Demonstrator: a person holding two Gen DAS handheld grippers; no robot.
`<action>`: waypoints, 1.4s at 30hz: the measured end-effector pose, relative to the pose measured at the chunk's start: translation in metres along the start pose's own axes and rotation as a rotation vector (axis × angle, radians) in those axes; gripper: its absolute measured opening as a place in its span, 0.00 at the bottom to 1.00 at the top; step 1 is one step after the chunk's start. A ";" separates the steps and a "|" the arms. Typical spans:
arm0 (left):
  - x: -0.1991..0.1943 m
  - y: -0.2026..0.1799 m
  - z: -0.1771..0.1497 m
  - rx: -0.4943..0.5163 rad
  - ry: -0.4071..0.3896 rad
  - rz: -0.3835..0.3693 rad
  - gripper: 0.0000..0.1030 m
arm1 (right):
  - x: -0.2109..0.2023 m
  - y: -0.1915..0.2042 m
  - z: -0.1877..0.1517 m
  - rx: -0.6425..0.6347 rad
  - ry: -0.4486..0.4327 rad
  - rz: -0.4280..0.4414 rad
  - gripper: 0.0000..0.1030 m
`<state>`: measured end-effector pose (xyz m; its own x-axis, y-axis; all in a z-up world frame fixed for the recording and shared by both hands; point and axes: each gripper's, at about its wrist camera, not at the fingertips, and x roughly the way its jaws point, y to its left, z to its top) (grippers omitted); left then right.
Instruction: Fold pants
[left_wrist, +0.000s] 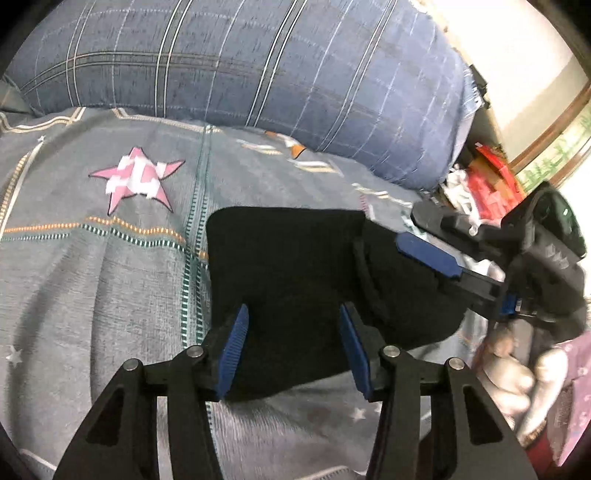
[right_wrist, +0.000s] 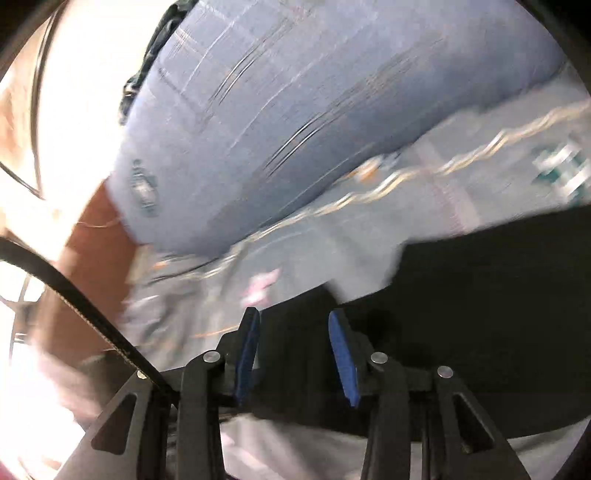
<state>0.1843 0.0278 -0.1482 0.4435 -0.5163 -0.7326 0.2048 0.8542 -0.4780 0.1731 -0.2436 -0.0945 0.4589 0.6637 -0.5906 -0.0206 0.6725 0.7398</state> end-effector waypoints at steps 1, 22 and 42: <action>0.004 0.000 -0.001 0.006 0.000 0.008 0.47 | 0.007 -0.003 -0.001 0.021 0.015 0.020 0.42; -0.040 -0.059 -0.033 0.195 -0.099 0.074 0.60 | -0.079 -0.055 -0.087 0.020 -0.209 -0.284 0.40; -0.071 -0.190 -0.122 0.297 -0.052 -0.131 0.61 | -0.169 -0.083 -0.217 -0.034 -0.304 -0.577 0.51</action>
<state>0.0077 -0.1054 -0.0647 0.4387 -0.6258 -0.6449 0.5056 0.7651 -0.3986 -0.0956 -0.3405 -0.1267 0.6359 0.0744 -0.7682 0.2780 0.9065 0.3179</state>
